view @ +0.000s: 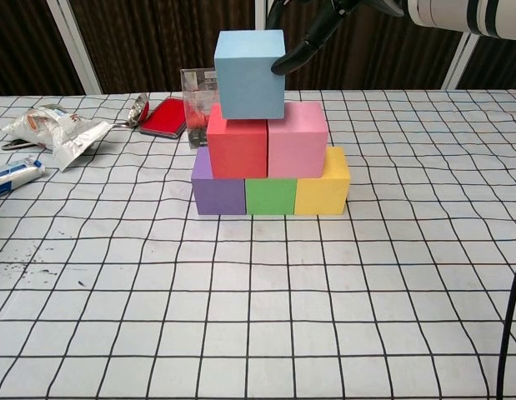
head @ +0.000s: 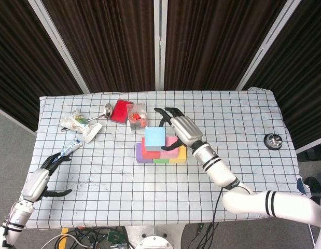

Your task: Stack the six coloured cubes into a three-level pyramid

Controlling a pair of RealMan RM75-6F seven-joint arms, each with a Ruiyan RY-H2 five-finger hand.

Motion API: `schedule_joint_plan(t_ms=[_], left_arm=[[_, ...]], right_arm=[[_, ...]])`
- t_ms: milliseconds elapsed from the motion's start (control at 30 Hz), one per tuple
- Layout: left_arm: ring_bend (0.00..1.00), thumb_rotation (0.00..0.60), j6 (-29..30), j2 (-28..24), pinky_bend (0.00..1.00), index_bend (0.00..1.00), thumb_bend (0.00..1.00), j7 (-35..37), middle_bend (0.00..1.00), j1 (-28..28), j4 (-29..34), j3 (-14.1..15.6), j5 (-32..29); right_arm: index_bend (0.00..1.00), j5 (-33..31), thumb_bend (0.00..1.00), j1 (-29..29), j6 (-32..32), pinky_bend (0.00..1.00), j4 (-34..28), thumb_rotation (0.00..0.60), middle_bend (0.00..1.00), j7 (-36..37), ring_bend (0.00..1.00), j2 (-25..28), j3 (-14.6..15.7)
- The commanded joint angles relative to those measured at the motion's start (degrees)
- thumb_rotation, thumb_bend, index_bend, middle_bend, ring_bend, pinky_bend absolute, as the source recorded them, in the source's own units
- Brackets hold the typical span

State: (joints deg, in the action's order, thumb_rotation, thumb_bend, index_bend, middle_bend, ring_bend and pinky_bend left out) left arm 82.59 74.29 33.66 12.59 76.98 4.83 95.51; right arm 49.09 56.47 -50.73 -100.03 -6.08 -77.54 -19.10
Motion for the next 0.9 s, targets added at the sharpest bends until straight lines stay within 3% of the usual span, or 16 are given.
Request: schedule_joint_plan(t_ms=[33,233,900], left_arm=[[0.01,0.6,-0.02,0.04,0.06,0.12,0.0,-0.02,0.18,0.02,0.0,0.0,0.02],[0.01,0.6,0.02,0.16,0.06,0.12,0.0,-0.02,0.18,-0.03,-0.14,-0.01,-0.03],[0.01,0.6,-0.2,0.31,0.06,0.12,0.0,0.03,0.18,0.09,-0.25,0.03,-0.02]], right_arm=[[0.0,-0.12,0.07,-0.37,-1.25,0.0,-0.67,0.6,0.46,-0.24,0.05,-0.34,-0.09],[0.0,1.78,0.08,-1.19,-4.78,0.0,-1.7,0.6,0.49,-2.35,0.08,-1.95,0.97],[0.0,0.09,0.1,-2.32,-4.16,0.0,-0.9,0.6,0.5,-2.28,0.08,-2.24,0.86]])
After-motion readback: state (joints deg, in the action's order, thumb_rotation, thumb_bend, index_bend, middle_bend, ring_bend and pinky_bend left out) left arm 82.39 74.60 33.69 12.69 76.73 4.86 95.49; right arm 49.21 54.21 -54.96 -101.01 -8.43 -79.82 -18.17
